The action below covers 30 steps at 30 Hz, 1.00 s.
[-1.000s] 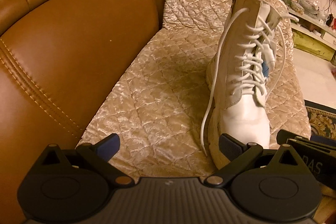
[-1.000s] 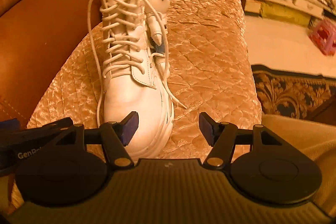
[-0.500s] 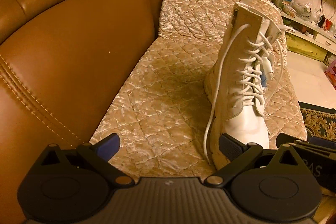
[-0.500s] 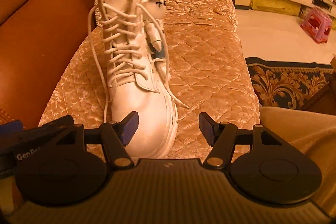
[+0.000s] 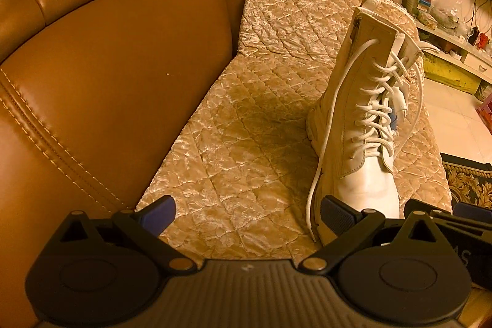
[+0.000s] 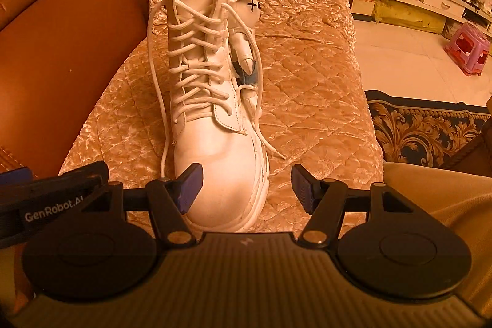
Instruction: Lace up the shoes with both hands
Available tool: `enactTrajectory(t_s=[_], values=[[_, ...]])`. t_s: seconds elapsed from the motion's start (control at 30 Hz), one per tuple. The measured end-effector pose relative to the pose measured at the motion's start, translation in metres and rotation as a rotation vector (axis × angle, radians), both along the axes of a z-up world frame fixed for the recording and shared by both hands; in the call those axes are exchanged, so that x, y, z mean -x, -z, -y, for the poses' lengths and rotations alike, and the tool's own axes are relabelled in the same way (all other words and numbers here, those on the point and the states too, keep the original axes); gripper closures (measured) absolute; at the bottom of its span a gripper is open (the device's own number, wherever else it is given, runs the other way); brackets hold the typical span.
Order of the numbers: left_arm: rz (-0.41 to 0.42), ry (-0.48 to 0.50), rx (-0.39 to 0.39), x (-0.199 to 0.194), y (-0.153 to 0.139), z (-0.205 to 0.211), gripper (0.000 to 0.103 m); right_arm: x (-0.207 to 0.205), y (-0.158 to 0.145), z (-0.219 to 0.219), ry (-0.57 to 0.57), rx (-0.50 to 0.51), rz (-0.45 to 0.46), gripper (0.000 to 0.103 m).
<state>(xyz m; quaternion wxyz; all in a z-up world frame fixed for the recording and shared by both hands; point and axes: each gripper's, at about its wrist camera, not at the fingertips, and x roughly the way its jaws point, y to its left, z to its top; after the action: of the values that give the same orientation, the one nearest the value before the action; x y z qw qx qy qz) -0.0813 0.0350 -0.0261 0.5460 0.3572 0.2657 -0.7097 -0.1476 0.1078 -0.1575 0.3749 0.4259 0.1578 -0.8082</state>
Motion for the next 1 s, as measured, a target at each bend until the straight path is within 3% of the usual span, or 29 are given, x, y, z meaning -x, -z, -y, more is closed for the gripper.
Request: enactTrajectory(t_s=[1.0], values=[[0.022,0.001,0.009,0.003,-0.0039,-0.0011,0.0,0.0001,0.0001,0.0005,-0.011,0.003,0.002,0.031]])
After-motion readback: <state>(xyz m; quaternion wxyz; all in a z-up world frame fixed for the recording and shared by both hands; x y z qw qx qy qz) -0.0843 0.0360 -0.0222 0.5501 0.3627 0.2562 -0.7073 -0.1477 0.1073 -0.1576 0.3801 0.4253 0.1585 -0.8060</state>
